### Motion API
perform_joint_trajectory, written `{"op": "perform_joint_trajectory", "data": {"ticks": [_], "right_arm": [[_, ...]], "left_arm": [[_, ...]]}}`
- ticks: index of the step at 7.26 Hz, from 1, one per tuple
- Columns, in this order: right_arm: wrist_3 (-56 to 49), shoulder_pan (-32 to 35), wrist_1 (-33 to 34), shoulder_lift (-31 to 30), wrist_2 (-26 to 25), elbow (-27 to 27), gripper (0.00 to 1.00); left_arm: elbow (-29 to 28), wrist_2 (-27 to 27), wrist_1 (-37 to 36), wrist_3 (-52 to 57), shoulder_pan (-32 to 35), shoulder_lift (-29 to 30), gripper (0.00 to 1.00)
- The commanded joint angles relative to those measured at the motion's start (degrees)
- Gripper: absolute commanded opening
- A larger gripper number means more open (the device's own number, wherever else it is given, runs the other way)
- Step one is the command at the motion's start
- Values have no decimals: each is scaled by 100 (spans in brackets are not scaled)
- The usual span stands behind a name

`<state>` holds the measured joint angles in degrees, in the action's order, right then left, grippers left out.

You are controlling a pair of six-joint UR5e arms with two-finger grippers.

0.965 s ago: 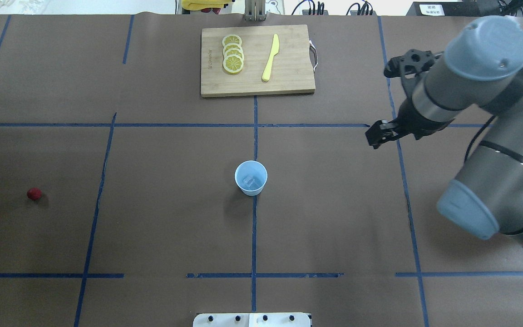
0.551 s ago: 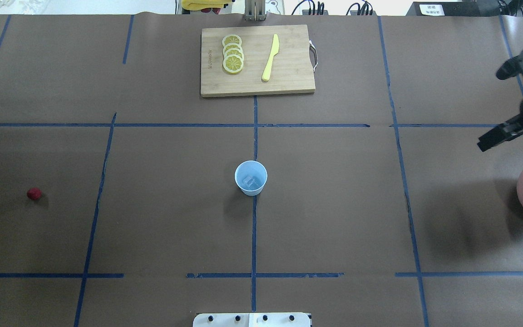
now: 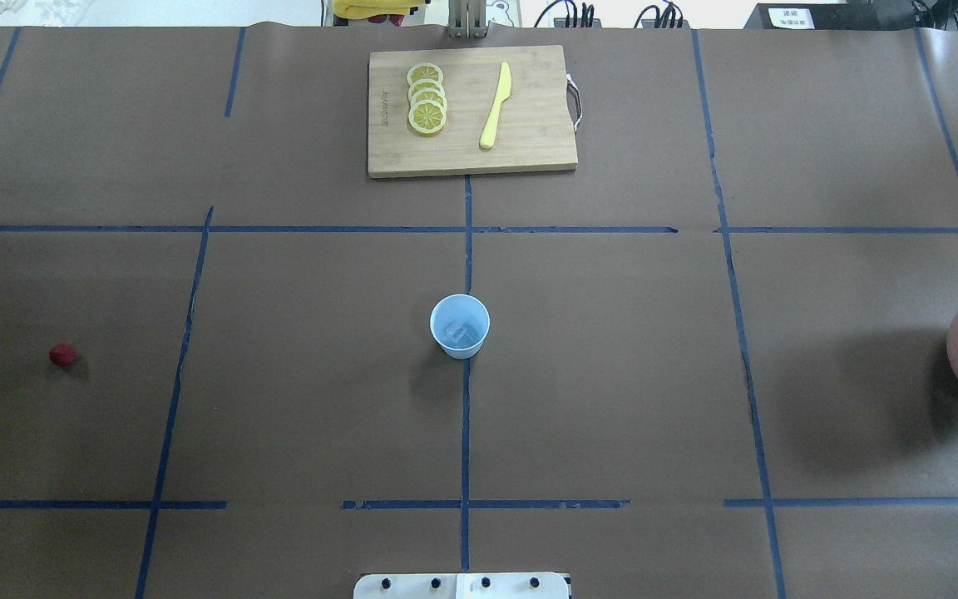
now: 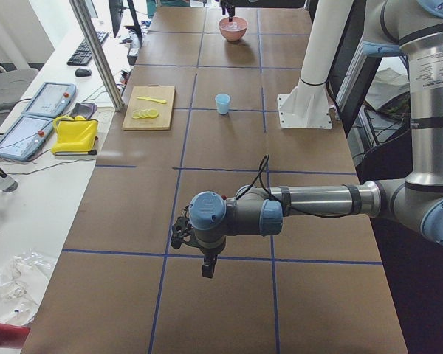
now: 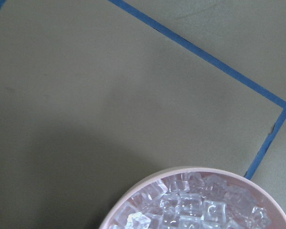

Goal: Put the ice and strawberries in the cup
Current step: 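Move the right gripper back to the pink bowl, then grasp a third ice cube from the pink bowl with the right gripper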

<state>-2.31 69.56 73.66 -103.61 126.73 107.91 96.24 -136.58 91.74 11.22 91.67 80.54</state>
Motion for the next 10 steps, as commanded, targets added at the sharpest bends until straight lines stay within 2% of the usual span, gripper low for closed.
{"op": "perform_joint_trajectory", "data": {"ticks": [1, 5, 7, 8, 9, 10], "right_arm": [[-102, 13, -589, -167, -43, -402, 89], [-454, 13, -589, -581, -70, -647, 81], [-437, -4, -572, -582, -78, -727, 72], [-428, -4, -563, -573, -70, -727, 42], [-454, -4, -546, -547, -70, -719, 8], [-463, -4, -545, -529, -52, -710, 0]], "left_arm": [[0, 0, 2, 3, 0, 5, 100], [0, 0, 37, 3, 0, -3, 100], [0, 0, 46, 3, 0, -3, 100], [9, 0, 55, 3, 0, 5, 100], [9, 0, 55, 3, 0, -3, 100], [9, 0, 55, 3, 0, 5, 100]]}}
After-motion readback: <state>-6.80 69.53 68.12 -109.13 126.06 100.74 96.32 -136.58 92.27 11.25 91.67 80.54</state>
